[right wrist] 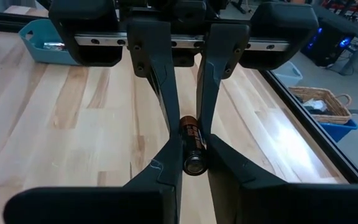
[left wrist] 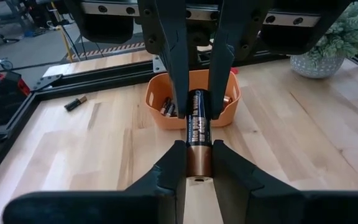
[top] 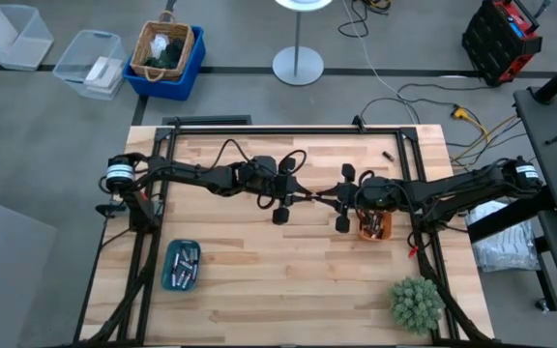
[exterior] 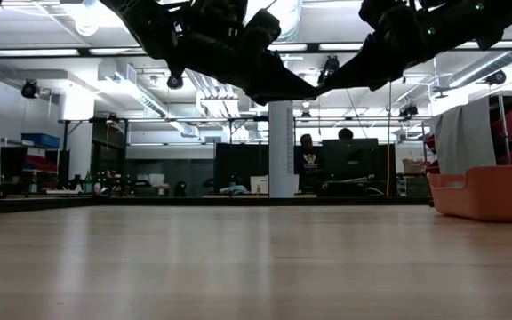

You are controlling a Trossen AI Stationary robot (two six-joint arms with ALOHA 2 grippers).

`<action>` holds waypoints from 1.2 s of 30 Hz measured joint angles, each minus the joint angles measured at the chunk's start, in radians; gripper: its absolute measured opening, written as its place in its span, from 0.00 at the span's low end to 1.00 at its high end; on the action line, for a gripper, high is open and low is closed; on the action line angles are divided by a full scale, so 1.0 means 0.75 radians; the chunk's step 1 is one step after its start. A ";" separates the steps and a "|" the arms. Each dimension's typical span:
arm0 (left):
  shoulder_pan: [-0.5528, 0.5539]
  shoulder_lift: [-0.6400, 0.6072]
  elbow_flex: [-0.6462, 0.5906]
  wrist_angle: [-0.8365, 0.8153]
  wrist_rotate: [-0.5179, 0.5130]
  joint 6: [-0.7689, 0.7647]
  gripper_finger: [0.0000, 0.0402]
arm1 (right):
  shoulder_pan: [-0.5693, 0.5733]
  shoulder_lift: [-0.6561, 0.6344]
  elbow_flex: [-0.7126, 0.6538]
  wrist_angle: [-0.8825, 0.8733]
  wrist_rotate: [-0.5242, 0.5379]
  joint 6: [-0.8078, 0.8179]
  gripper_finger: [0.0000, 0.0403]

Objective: Sort batteries
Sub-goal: Put the black battery into the orange bin

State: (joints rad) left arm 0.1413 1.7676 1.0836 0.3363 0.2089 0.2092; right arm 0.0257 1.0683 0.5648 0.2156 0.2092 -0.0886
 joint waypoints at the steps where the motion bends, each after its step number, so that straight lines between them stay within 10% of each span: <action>1: 0.001 0.000 0.000 -0.001 0.000 -0.001 0.12 | 0.000 0.000 0.000 -0.001 0.000 0.001 0.10; 19: 0.001 0.000 0.000 -0.107 -0.037 -0.015 0.38 | -0.001 -0.095 0.010 -0.202 0.004 0.111 0.11; 36: 0.001 -0.007 0.194 -0.576 -0.163 -0.011 0.42 | -0.001 0.059 0.629 -1.718 -0.058 0.682 0.11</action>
State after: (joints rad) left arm 0.1421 1.7626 1.2290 -0.0953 0.0864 0.2008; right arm 0.0254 1.1129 1.0363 -1.0726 0.1658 0.4231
